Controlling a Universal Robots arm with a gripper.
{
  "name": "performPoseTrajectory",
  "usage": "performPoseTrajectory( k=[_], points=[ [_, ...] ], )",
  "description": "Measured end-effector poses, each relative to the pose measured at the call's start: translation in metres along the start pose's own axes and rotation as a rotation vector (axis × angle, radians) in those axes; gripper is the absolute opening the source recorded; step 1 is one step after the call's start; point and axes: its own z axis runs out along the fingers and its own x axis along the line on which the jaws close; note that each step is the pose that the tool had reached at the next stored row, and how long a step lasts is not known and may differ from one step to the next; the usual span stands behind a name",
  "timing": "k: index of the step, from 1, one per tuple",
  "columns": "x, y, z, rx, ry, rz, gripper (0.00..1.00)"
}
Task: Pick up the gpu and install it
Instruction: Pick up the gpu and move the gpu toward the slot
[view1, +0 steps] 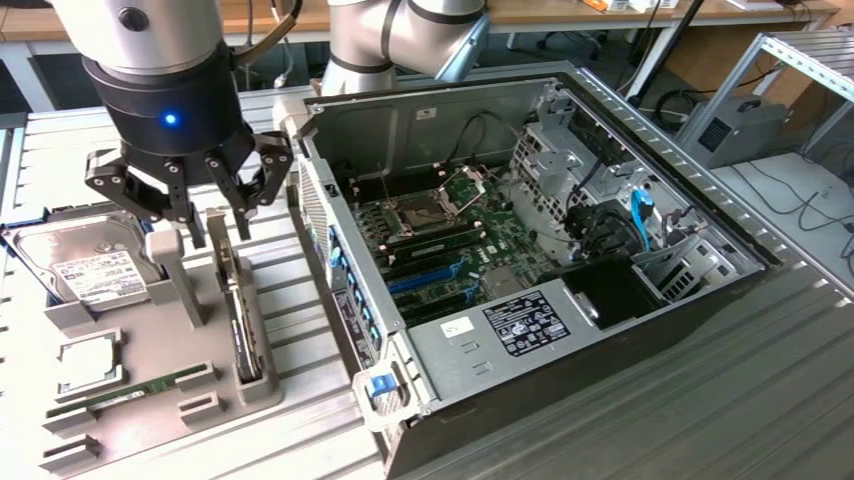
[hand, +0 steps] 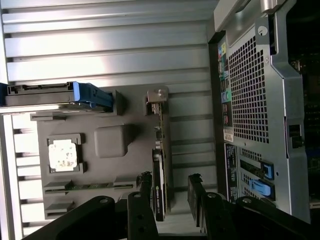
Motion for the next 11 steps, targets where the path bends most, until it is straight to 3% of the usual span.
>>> performPoseTrajectory(
  k=[4,7,9,11],
  points=[
    [0.000,-0.0001,0.0025,0.0000,0.0000,0.000,0.42],
    [0.000,-0.0009,0.0187,0.0001,0.0001,0.000,0.42],
    [-0.001,-0.0188,0.0184,-0.0002,0.0000,0.000,0.42],
    [-0.001,-0.0200,0.0184,-0.0002,0.0000,0.000,0.42]
  ],
)
